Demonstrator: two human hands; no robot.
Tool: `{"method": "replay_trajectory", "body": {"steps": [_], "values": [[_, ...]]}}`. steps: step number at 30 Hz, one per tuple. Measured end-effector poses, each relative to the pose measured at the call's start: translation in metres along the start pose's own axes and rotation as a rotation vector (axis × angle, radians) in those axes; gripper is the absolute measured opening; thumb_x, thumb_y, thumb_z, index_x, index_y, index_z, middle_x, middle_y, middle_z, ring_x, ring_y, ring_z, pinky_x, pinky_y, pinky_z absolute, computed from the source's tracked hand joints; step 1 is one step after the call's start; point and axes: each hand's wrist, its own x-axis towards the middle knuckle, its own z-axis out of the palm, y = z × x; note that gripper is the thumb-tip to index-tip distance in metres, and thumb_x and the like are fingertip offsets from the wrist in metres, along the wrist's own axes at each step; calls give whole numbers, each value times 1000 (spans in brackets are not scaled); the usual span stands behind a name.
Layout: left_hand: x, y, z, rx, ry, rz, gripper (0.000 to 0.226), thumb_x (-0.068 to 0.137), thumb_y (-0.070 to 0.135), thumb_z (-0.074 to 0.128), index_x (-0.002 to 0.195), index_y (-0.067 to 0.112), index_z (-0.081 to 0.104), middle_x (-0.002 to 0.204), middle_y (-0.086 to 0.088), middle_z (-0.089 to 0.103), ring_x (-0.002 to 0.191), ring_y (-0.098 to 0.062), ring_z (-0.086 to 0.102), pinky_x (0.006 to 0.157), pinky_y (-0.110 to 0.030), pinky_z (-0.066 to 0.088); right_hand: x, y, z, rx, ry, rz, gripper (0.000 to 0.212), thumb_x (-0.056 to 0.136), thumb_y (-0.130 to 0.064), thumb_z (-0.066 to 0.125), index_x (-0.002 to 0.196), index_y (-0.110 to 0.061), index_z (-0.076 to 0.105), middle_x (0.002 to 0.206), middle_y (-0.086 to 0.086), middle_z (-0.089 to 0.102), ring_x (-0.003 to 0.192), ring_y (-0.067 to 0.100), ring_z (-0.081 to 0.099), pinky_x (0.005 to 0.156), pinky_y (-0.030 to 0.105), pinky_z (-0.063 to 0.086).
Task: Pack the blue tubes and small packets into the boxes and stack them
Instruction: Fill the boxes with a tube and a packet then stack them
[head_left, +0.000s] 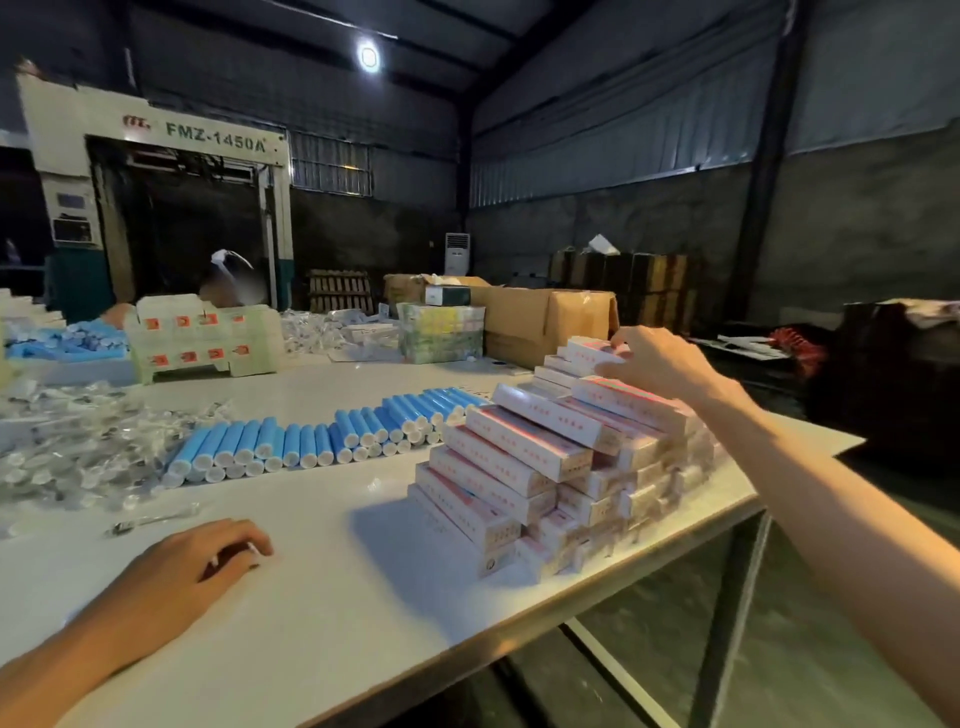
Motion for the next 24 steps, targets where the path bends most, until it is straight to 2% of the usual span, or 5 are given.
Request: {"method": "replay_trajectory", "body": {"steps": [8, 12, 15, 19, 24], "values": [[2, -8, 6, 34, 18, -16, 24, 99, 36, 69, 114, 55, 65, 112, 37, 66, 89, 13, 63, 67, -17, 52, 3, 32, 22, -178, -57, 65, 40, 97, -54, 53, 122, -24, 61, 90, -5, 61, 71, 12, 55, 52, 28, 33], [1, 4, -2, 20, -8, -23, 27, 101, 33, 68, 114, 56, 64, 114, 36, 66, 97, 13, 61, 73, -10, 49, 2, 17, 6, -283, -14, 9, 46, 99, -63, 51, 119, -23, 61, 105, 1, 63, 87, 19, 57, 75, 38, 42], [0, 15, -7, -3, -30, -15, 30, 101, 28, 69, 111, 56, 64, 111, 35, 67, 95, 12, 62, 73, -4, 44, -2, -37, -4, -82, 67, -108, 36, 103, -52, 54, 114, -19, 64, 102, 0, 65, 80, 12, 58, 71, 32, 48], [1, 27, -13, 4, -31, -48, 29, 102, 24, 68, 98, 52, 69, 107, 36, 67, 95, 10, 62, 75, -17, 48, -10, -148, -2, 202, 103, -297, 19, 104, -35, 55, 98, -22, 67, 91, -4, 67, 68, 5, 58, 53, 27, 44], [4, 36, -26, 8, -111, -59, 21, 107, 34, 55, 97, 51, 63, 99, 26, 70, 90, 5, 62, 82, -25, 51, -38, -282, 34, 516, 31, -491, 24, 104, -27, 53, 95, -12, 71, 88, 5, 73, 77, 24, 69, 71, 45, 61]]}}
